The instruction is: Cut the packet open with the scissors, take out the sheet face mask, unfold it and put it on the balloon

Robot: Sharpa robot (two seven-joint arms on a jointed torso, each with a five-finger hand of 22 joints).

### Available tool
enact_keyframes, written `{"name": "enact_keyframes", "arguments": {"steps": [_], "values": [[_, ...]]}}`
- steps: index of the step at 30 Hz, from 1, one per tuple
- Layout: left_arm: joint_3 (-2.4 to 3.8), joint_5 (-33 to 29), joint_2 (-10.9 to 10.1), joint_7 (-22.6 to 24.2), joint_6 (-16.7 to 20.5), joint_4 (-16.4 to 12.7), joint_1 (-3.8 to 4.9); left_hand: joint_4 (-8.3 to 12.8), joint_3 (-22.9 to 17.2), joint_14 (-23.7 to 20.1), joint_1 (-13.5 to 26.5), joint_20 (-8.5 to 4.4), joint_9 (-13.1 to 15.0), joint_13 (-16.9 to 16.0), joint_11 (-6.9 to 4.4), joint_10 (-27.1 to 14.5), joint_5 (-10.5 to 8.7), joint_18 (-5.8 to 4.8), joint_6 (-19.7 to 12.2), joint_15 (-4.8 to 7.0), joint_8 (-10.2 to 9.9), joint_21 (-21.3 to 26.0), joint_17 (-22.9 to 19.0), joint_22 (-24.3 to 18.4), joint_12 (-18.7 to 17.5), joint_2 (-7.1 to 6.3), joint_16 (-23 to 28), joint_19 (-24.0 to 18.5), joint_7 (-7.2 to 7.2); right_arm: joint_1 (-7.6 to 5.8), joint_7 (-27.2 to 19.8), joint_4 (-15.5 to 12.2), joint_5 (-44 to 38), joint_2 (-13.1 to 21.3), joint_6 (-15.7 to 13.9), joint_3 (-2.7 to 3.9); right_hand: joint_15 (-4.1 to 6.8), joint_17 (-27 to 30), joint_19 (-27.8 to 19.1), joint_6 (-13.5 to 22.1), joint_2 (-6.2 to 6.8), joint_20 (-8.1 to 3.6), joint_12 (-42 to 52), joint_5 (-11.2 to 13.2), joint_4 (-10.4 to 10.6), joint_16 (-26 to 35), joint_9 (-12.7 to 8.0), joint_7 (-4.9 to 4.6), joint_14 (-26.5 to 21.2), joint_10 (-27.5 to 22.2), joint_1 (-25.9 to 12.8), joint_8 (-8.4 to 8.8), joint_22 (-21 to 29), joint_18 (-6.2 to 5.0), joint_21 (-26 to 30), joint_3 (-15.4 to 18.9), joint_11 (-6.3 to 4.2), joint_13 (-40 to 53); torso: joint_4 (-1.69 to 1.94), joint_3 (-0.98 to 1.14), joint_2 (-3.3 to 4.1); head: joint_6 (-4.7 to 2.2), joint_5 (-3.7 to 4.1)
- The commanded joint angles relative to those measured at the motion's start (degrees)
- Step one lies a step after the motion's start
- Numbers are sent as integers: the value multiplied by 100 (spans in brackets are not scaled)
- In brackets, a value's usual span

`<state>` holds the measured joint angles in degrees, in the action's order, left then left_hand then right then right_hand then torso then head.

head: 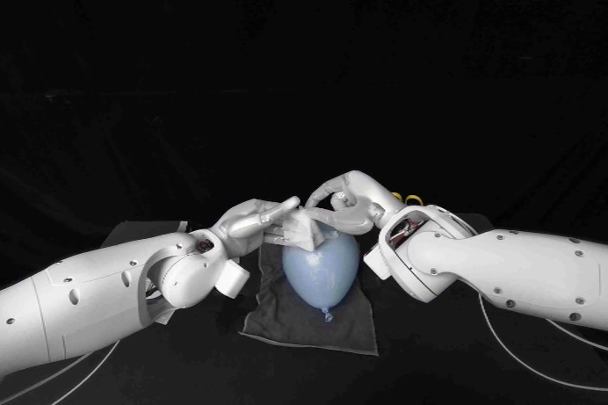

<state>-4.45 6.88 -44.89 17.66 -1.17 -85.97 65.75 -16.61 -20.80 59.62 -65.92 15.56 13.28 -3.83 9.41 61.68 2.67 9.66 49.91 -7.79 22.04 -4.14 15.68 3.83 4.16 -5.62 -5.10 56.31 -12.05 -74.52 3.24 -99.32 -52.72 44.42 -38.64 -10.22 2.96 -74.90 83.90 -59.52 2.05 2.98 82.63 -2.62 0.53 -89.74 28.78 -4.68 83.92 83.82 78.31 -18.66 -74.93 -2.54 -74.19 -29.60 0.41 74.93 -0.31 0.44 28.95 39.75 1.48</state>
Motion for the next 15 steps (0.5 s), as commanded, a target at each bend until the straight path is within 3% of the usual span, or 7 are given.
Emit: {"name": "enact_keyframes", "arguments": {"steps": [1, 2, 3, 4, 8, 12, 15], "values": [[16, -354, 11, -54, -238, -16, 16, -6, -5, 31, -25, -4, 9, -2, -14, 56, 13, 101, 51, 33, -37, -23, 15, 2, 24, 212, -28, 48, 14, 10, 52, 1, -112, 5, 34, -7, 48, -1510, 52, -35, 7, -16, 17, -18, 13, -26, 207, 26, 608, 305, -39, -168, -1109, -47, -36, -30, -38, 1079, 1, 0, 0, -7, -2], [16, -379, 10, -67, -230, -13, 16, -2, -72, 42, -70, -8, 8, -2, -28, 76, 18, 102, 72, 42, -41, -25, 24, 2, 25, 406, -36, 58, 32, 10, 52, -3, -113, 5, 36, -7, 48, -1510, 52, -35, 7, -16, 17, -18, 13, -26, 207, 26, 608, 305, -39, -168, -1109, -47, -36, -30, -38, 1079, 1, 1, 1, -5, -2], [16, -399, 10, -77, -223, -9, 16, 1, -82, 44, -86, -10, 7, -2, -30, 81, 14, 102, 74, 45, -46, -26, 27, 2, 23, 441, -39, 63, 35, 10, 51, -7, -113, 5, 38, -7, 48, -1510, 52, -35, 7, -16, 17, -18, 13, -26, 207, 26, 608, 305, -39, -168, -1109, -47, -36, -30, -38, 1079, 0, 1, 2, -3, -2], [16, -418, 10, -85, -218, -6, 16, 42, -212, 53, -226, -14, 1, 0, -50, 95, 17, 102, 78, 56, -60, -28, 35, 2, 19, 631, -45, 73, 62, 10, 51, -11, -113, 6, 41, -7, 48, -1510, 52, -35, 7, -16, 17, -18, 13, -26, 207, 26, 608, 305, -39, -168, -1109, -47, -36, -30, -38, 1079, 2, 1, 2, 3, -3], [16, -483, 10, -108, -208, 3, 16, 327, -685, 59, -728, -25, -7, 6, -82, 127, 19, 101, 87, 81, -95, -28, 55, 0, -1, 893, -53, 90, 110, 10, 48, -29, -111, 5, 49, -7, 50, -1510, 54, -31, 6, -18, 15, -17, 9, -26, 214, 27, 608, 305, -51, -178, -1110, -46, -41, -43, -39, 1078, 4, 2, 1, 10, -3], [16, -510, 11, -122, -201, 7, 17, 599, -1187, 47, -953, -35, -4, 13, -88, 145, 20, 101, 102, 82, -115, -24, 69, 0, -27, 888, -49, 93, 113, 10, 46, -38, -104, 6, 52, -7, 50, -1510, 54, -31, 6, -18, 15, -17, 9, -26, 214, 27, 608, 305, -51, -178, -1110, -46, -41, -43, -39, 1078, 1, 0, 1, 19, -6], [16, -518, 11, -127, -199, 9, 17, 812, -1671, 38, -905, -43, 21, 16, -68, 170, 18, 99, 134, 76, -103, -22, 82, 1, -36, 713, -44, 97, 100, 10, 47, -43, -104, 9, 61, -7, 50, -1510, 52, -29, 6, -18, 11, -17, 7, -26, 217, 28, 608, 303, -57, -183, -1109, -48, -35, -49, -40, 1076, 2, 0, 1, 19, -6]]}}
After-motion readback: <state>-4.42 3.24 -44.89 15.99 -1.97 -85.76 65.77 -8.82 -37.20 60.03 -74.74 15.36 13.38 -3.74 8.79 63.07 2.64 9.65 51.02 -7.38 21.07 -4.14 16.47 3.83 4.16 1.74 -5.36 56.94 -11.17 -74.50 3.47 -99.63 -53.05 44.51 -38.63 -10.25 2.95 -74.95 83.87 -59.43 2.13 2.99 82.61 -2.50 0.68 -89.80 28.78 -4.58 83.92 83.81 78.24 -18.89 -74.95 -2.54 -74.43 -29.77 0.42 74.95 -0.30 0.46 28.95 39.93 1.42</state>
